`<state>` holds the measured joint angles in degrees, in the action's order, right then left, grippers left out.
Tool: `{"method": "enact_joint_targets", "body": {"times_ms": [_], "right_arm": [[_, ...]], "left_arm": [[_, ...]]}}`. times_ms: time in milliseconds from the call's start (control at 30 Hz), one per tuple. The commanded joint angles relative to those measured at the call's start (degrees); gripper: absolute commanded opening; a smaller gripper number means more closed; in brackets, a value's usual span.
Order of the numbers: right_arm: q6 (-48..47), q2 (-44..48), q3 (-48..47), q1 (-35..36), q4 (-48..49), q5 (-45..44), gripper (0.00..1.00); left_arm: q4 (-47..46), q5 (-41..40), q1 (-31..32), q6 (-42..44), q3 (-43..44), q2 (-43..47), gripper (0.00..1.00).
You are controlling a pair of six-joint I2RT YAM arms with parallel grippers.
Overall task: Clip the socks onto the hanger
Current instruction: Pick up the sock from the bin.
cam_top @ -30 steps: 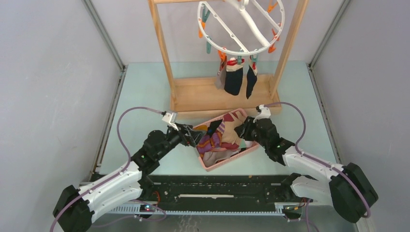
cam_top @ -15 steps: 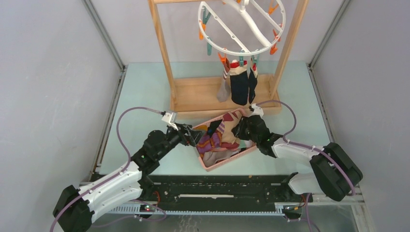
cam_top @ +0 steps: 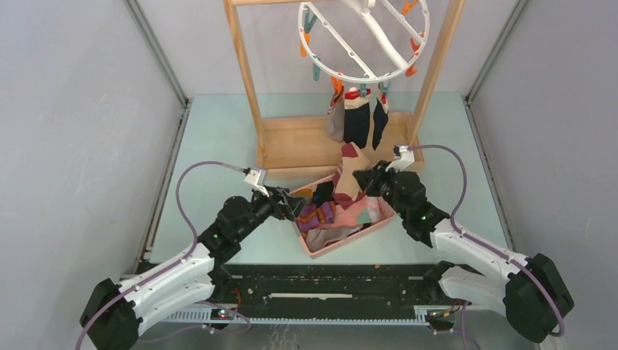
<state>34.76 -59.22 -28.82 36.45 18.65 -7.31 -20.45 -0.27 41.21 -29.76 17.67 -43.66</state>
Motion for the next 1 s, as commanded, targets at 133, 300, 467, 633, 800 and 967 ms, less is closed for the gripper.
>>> {"method": "enact_joint_targets", "body": {"times_ms": [133, 300, 467, 633, 800, 967], "right_arm": [[-1.79, 0.17, -1.59, -0.5, -0.72, 0.29, 0.12], [-3.22, 2.0, -1.59, 0.82, -2.09, 1.94, 0.13], [-3.11, 0.46, -1.59, 1.28, -6.22, 0.5, 0.15], [-3.01, -4.48, -1.59, 1.35, -6.7, -0.09, 0.22], [-5.81, -7.5, -4.53, 1.27, -10.03, 1.17, 0.41], [-11.25, -2.34, -5.98, 1.73, -15.9, 2.28, 0.58]], "left_arm": [[-1.42, 1.22, -0.26, 1.19, -0.39, 0.43, 0.91], [-0.13, 1.41, -0.28, 2.15, -0.44, 1.79, 0.91], [1.8, 2.01, -0.28, 2.65, -0.61, 2.68, 0.91], [2.92, 4.58, -0.27, 2.32, 0.11, 1.91, 0.91], [6.07, 6.6, -0.27, 1.99, 2.26, 0.04, 0.9], [15.19, 10.0, -0.26, 1.95, 6.77, -1.63, 0.88]]}}
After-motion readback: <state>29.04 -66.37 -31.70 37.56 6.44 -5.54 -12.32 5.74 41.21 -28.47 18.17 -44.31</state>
